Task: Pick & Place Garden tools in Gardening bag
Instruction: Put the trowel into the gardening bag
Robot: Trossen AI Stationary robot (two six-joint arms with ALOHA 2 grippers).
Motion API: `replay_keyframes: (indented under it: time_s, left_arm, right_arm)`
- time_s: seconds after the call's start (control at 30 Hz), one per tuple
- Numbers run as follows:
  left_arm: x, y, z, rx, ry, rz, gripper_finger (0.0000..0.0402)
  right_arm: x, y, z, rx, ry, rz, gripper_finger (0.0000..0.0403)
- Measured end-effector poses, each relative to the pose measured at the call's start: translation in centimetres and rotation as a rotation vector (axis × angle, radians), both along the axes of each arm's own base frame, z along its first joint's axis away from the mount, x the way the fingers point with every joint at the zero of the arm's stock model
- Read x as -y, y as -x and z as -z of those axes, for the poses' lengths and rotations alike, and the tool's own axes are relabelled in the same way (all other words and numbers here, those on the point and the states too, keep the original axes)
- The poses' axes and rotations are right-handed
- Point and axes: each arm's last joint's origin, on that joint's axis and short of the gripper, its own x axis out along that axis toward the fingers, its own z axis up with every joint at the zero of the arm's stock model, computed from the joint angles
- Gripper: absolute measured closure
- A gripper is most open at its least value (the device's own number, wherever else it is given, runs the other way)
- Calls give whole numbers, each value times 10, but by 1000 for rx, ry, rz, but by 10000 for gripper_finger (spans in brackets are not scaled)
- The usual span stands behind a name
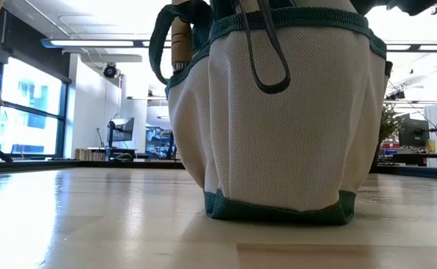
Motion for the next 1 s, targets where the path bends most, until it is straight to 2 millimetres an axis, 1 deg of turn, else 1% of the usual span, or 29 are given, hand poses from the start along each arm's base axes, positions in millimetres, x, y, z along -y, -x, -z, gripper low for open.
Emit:
replay_keyframes:
  time_s: [0.13, 0.23, 0.33, 0.47, 0.57, 1.0]
  left_arm:
    - [0, -1, 2, -7, -3, 0, 345]
    - [0, -1, 2, -8, -3, 0, 345]
    - [0, -1, 2, -9, -3, 0, 345]
    - [0, -1, 2, -11, -5, -1, 345]
    - [0, -1, 3, -14, -7, 2, 345]
    - [1, -1, 3, -24, -24, 22, 345]
  right_arm:
    - [0, 0, 1, -9, 19, 5, 151]
    - [0, -1, 2, -24, 20, 8, 186]
    - [0, -1, 3, -37, 22, 9, 243]
    - [0, -2, 6, -69, 29, 10, 346]
    - [0, -2, 7, -80, 54, 8, 349]
    - [0, -2, 9, -100, 52, 14, 349]
